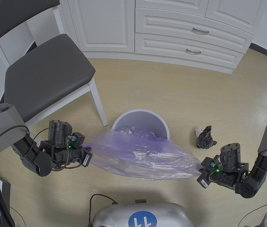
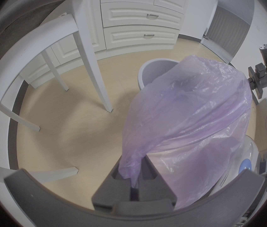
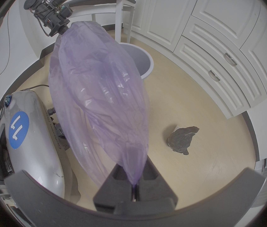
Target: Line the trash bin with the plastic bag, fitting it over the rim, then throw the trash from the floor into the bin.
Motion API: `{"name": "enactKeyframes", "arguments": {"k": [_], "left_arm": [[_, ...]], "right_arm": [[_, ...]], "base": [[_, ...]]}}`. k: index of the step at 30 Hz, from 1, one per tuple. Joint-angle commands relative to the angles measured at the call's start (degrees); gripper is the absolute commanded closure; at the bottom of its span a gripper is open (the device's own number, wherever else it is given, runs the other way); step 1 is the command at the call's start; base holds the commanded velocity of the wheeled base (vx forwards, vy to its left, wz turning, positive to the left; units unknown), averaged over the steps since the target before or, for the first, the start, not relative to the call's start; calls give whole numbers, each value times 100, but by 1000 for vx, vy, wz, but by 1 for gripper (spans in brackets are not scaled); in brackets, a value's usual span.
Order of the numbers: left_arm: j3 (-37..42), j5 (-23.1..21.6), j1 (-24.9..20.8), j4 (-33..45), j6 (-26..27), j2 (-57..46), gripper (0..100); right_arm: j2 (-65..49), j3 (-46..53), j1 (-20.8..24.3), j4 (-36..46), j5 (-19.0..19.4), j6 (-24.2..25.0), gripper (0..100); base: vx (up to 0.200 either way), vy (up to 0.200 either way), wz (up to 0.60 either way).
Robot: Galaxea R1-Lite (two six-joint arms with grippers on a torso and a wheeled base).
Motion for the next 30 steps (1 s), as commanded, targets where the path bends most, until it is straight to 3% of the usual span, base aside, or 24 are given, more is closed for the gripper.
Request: {"name": "enactKeyframes", "arguments": {"k": [1,15,23,30], "left_arm": [[-27,-2,0,87,8,-130,100],[-651,130,-53,-62,-124,740,100],[-1477,1062,-316,-836,-1126,1452,100],[-1671,1150,-395,-1003,-1363,1478,100]], "right_arm": [[104,-13,8,9,3,-41,100],[781,-488,-10,-439,-173,74,100],[1194,-866,-36,-1283,-674,460,100],[1185,-1041,-71,-1414,-841,610,100]], "base": [[0,0,0],[0,0,0],[0,0,0],[0,0,0]]}}
